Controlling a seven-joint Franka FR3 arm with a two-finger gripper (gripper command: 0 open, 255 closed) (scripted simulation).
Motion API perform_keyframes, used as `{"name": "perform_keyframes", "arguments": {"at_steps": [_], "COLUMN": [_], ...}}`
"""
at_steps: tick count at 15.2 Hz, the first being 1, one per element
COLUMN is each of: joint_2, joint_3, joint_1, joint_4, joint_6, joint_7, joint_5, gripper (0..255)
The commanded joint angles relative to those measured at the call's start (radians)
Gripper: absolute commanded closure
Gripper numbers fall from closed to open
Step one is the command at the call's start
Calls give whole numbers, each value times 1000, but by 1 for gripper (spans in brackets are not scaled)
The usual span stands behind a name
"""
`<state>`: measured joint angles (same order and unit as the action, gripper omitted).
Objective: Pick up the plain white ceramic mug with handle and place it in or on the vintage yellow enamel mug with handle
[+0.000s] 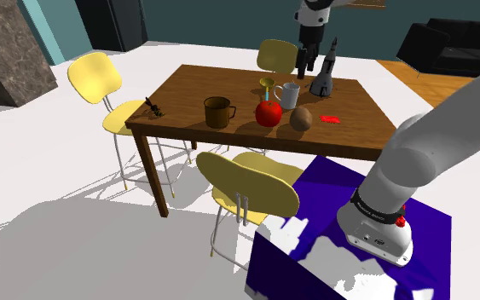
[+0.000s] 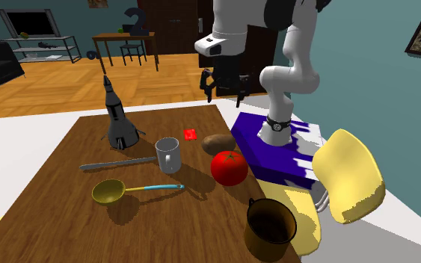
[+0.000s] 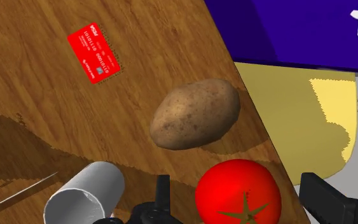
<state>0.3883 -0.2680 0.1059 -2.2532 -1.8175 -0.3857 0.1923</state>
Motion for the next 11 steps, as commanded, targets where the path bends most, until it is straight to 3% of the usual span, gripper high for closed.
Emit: {"name": "perform_keyframes", "arguments": {"at_steps": [1,11], "joint_2": [-75,-454], "joint_3": [-37,-163], "joint_1": [6,56], "joint_4": [41,297], "joint_6": [-38,-148], "joint_7": [-45,-281], "joint_5": [-10,-161], "gripper": [0,0]}}
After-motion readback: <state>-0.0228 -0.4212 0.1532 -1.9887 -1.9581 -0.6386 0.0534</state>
